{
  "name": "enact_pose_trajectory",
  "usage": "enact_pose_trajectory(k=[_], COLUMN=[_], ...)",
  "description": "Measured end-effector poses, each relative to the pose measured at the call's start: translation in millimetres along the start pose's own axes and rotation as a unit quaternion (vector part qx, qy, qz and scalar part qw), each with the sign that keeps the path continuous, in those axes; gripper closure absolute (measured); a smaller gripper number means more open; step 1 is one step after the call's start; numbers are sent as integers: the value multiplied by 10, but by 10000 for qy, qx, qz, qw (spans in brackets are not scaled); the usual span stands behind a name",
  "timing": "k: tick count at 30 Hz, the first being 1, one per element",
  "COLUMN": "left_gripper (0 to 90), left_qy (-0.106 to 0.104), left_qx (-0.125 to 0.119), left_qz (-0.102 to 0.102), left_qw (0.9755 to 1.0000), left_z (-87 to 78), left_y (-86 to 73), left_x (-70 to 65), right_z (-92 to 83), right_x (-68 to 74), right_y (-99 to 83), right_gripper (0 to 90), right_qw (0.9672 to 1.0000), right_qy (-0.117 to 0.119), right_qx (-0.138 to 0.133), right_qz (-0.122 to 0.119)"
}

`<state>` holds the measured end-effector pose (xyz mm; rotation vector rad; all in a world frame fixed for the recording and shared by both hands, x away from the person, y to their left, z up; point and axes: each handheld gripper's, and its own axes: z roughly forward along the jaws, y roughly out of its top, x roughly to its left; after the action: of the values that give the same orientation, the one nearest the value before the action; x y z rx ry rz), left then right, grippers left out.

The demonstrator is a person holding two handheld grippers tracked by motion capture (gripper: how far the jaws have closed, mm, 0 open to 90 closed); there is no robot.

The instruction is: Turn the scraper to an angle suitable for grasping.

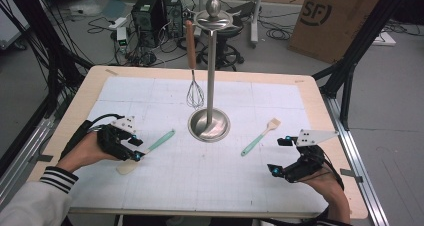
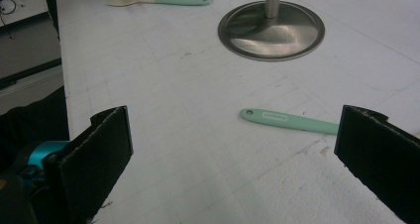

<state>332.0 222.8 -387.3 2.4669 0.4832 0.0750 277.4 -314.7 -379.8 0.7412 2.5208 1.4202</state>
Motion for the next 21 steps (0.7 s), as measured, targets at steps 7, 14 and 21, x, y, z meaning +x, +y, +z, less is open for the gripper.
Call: enact_pose_trajectory(k=[7,14,21], left_gripper=[142,17,17], left_qy=[-78,135,352], left_qx=[-197,-298,-148], left_qz=[-262,-407,-488], left_qw=[9994,9986,9981], left_z=[-13,-11,57], left_y=[72,140,160], left_x=[10,44,85], right_z=[-2,-8,-9], right_x=[0,0,-5], right_y=[0,0,-1], right_gripper=[2,2,2], right_qw=[10000,10000,10000], right_qy=[-3,16,-6], right_qx=[-7,-28,-39], right_qz=[3,1,-3])
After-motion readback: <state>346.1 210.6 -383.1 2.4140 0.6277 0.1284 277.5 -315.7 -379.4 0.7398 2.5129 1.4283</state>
